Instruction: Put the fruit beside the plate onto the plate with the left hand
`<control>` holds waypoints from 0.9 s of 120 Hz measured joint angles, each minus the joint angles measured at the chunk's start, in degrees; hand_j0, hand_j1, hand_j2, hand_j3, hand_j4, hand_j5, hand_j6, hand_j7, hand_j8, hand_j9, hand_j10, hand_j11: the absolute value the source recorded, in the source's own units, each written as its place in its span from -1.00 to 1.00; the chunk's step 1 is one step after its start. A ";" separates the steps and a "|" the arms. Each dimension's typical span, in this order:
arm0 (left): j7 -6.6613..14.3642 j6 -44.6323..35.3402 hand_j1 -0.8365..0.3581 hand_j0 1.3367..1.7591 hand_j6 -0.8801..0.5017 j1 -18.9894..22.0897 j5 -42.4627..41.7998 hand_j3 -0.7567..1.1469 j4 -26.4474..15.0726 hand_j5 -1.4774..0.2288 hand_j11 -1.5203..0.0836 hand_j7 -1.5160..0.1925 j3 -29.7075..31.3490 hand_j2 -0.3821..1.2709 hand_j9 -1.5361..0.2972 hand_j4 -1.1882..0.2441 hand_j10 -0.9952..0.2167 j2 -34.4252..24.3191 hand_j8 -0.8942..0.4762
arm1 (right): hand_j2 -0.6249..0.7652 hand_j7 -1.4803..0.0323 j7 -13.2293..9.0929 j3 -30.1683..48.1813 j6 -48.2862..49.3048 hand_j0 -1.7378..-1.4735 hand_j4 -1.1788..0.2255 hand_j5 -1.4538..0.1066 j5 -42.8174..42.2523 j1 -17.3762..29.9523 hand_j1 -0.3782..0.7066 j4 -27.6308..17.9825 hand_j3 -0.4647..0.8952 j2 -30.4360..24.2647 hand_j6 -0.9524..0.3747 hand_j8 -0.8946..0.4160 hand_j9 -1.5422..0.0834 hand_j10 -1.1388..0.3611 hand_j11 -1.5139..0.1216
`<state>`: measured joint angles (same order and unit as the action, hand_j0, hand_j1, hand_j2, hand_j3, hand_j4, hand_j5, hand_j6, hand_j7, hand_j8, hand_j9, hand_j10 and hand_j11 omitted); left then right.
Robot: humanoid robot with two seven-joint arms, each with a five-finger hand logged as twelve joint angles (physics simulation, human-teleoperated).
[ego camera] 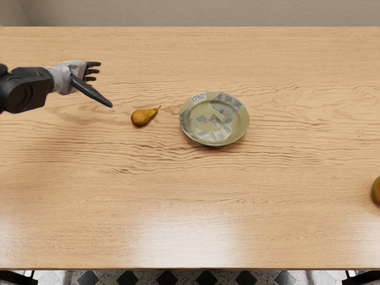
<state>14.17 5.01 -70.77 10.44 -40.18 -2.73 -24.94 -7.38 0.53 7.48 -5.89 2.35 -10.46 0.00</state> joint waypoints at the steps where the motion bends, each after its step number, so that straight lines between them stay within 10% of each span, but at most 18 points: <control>1: -0.01 -1.32 0.98 0.52 0.27 -0.19 0.31 -0.21 0.00 0.73 0.90 0.78 0.20 -0.54 0.68 0.66 0.65 0.47 0.31 | -0.11 0.93 0.00 0.00 0.00 -0.40 0.66 0.84 0.00 0.00 -0.91 0.00 -0.32 0.00 0.41 0.34 0.87 0.50 0.82; 50: 0.57 -27.00 0.89 0.52 0.20 -5.62 3.53 -0.21 -6.33 0.66 0.82 0.70 13.72 -0.53 0.61 0.59 0.56 11.75 0.24 | -0.11 0.93 0.00 0.00 0.00 -0.40 0.65 0.84 0.00 -0.02 -0.91 0.00 -0.32 0.00 0.41 0.34 0.87 0.50 0.82; 108: 1.15 -38.45 0.68 0.52 0.05 -5.70 3.11 -0.20 -9.87 0.50 0.65 0.54 23.32 -0.50 0.46 0.45 0.39 19.64 0.08 | -0.11 0.93 0.00 0.00 -0.01 -0.40 0.65 0.84 0.00 -0.02 -0.91 0.00 -0.32 0.00 0.41 0.34 0.87 0.50 0.82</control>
<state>15.32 -33.44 -76.47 13.55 -50.05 20.59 -5.30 -7.38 0.53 7.48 -5.89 2.33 -10.46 0.00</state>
